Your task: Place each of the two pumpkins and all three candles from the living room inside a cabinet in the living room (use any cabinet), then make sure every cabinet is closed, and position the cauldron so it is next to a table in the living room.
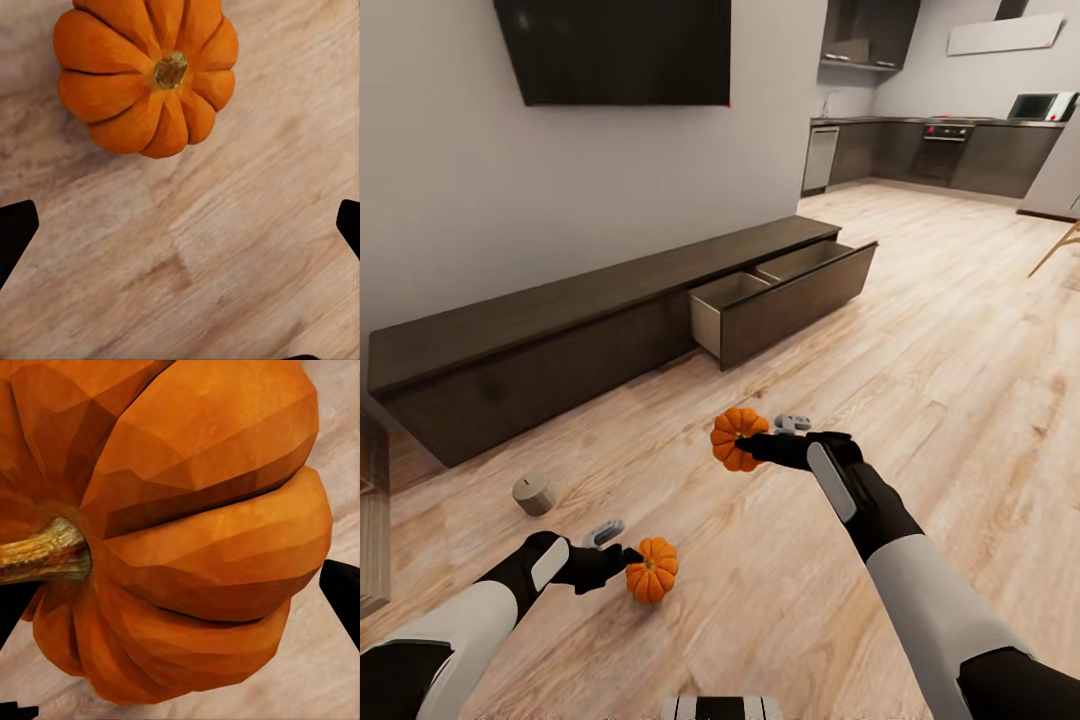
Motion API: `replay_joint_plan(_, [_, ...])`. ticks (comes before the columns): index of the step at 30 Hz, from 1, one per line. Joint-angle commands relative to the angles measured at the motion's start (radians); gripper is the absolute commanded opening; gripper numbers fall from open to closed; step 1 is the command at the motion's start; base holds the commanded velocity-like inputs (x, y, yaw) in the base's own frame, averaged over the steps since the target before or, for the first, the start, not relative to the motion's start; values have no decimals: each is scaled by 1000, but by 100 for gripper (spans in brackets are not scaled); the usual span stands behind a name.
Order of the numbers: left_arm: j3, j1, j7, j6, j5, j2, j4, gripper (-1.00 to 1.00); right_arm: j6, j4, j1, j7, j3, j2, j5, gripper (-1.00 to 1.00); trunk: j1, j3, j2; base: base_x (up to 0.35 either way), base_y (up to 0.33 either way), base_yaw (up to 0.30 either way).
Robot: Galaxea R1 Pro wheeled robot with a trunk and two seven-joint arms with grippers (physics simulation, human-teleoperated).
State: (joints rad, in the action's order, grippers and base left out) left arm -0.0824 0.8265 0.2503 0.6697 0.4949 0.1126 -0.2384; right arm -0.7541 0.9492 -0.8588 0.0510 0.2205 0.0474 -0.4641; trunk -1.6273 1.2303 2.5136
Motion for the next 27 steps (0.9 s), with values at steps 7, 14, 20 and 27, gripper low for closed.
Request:
replay_joint_plan(7, [-8, 0, 8, -47, 9, 1, -6, 100, -14, 13, 0, 6, -1, 0, 8, -100, -2, 24, 2, 0, 0, 0])
replay_joint_plan(14, [-8, 0, 25, -180, 34, -2, 6, 100, -12, 14, 0, 6, -1, 0, 9, -100, -2, 24, 2, 0, 0, 0])
replay_joint_plan(20, [-10, 0, 140, -254, 36, 6, 40, 100, -11, 10, 0, 5, 0, 0, 11, -100, -2, 24, 2, 0, 0, 0])
replay_joint_plan(27, [-10, 0, 182, -283, 35, 12, 73, 100, -11, 5, 0, 4, 0, 0, 12, -100, -2, 24, 2, 0, 0, 0])
